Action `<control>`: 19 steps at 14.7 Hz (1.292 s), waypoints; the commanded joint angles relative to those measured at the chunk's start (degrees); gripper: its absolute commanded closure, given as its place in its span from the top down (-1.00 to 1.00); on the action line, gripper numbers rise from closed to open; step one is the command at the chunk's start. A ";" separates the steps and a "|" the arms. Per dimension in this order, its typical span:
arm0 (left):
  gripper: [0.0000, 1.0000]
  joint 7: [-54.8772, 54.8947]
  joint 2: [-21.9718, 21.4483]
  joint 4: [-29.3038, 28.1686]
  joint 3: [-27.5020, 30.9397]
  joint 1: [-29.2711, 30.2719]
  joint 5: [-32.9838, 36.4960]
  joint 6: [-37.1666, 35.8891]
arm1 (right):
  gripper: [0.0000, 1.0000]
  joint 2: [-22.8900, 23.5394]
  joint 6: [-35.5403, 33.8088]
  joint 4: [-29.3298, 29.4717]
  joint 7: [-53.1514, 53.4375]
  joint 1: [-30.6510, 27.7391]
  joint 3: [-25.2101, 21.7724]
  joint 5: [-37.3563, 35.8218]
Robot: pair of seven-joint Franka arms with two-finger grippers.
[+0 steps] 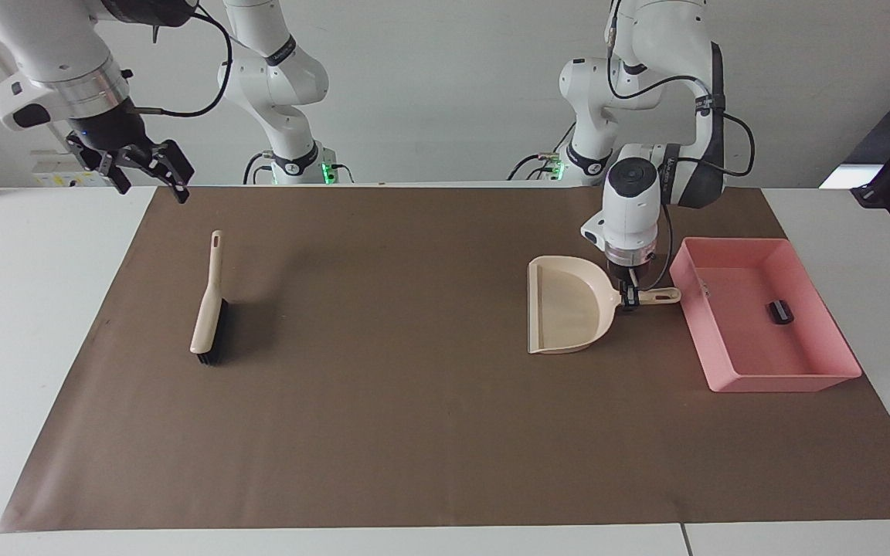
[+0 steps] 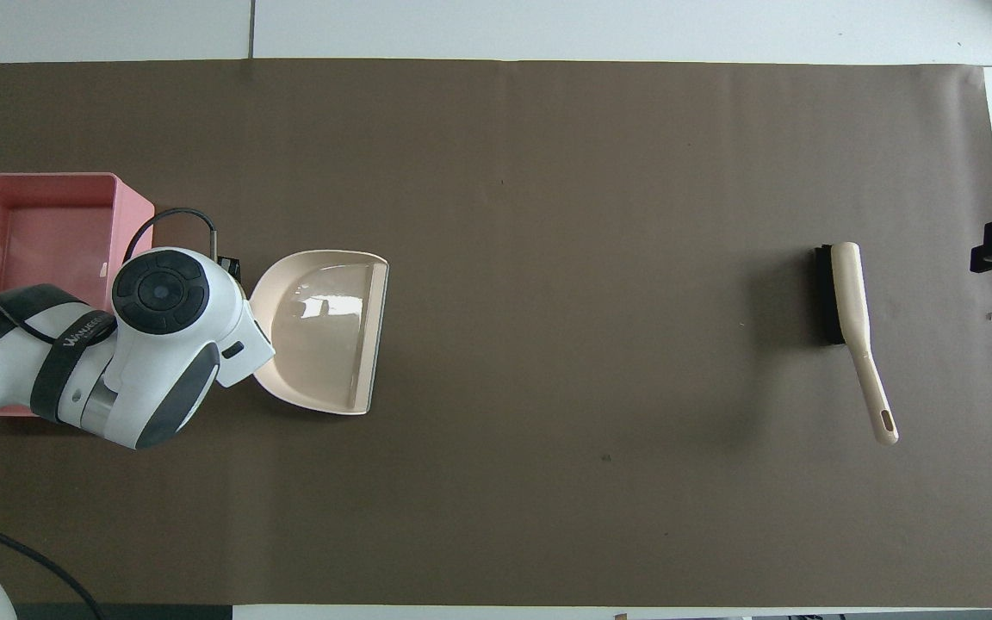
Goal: Clean e-waste and dump in bin
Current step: 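Set the dustpan flat on the table with the left gripper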
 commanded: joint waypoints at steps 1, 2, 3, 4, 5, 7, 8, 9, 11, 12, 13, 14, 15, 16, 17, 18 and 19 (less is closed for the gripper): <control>0.22 -0.79 -1.92 -1.33 0.62 -0.80 -0.80 0.94 | 1.00 -0.91 -0.65 -0.88 -1.73 0.37 -0.11 -0.25; 0.29 -1.14 -2.96 -1.24 0.62 -0.72 -0.80 0.77 | 1.00 -0.91 -0.56 -0.88 -1.83 0.63 -0.11 -0.25; 0.41 -2.97 -4.63 -1.32 0.62 -0.46 -0.80 -0.19 | 1.00 -0.91 -0.56 -0.88 -1.83 0.72 -0.11 -0.25; 0.77 -7.42 -6.47 -1.32 0.71 -0.02 -0.80 -2.46 | 1.00 -0.91 -0.47 -0.88 -1.83 0.72 -0.11 -0.25; 0.94 -12.17 -8.06 -1.32 0.80 0.16 -0.80 -5.10 | 1.00 -0.91 -0.56 -0.97 -1.83 0.72 -0.11 -0.25; 0.94 -20.35 -8.95 -1.06 0.89 1.56 -0.80 -6.18 | 1.00 -0.91 -0.47 -0.88 -1.74 0.64 -0.11 -0.16; 0.95 -24.48 -9.21 -1.06 0.89 1.74 -0.80 -6.44 | 1.00 -0.91 -0.47 -0.88 -1.74 0.64 -0.11 -0.16; 0.95 -28.35 -9.21 -1.06 0.97 1.92 -0.80 -6.62 | 1.00 -0.91 -0.30 -0.80 -1.83 0.72 -0.02 -0.16; 0.95 -36.62 -9.21 -1.06 0.97 2.80 -0.80 -7.23 | 1.00 -0.47 0.06 -0.36 -1.92 1.77 0.68 -0.33; 0.95 -39.52 -9.21 -1.06 0.97 3.15 -0.80 -7.41 | 1.00 -0.30 -0.47 0.08 -1.92 1.86 0.68 -0.25; 0.96 -42.25 -9.21 -1.06 0.97 4.02 -0.80 -8.02 | 1.00 -0.21 -1.43 0.08 -1.92 1.87 0.94 -0.16; 0.96 -44.88 -9.21 -0.80 0.97 5.07 -0.80 -8.81 | 1.00 -0.21 -1.70 0.08 -1.92 1.78 1.12 -0.16; 0.96 -46.91 -9.39 -0.62 0.97 6.13 -0.80 -9.42 | 1.00 -0.29 -1.79 0.08 -1.92 1.87 1.12 -0.25; 0.96 -48.41 -10.09 -0.62 1.06 7.53 -1.15 -9.78 | 1.00 -0.38 -1.62 -0.18 -2.00 1.87 1.21 -0.33; 0.96 -48.60 -10.70 -0.45 1.06 8.50 -2.03 -9.78 | 1.00 -0.38 -1.44 -0.27 -2.53 1.87 1.12 -0.33; 0.96 -48.69 -10.88 0.69 1.15 9.73 -3.86 -10.22 | 1.00 -0.38 -1.44 -0.27 -3.40 1.87 1.12 -0.33; 0.96 -49.21 -10.88 2.26 1.24 11.22 -7.19 -11.70 | 1.00 -0.38 -1.44 -0.27 -4.54 1.78 1.12 -0.68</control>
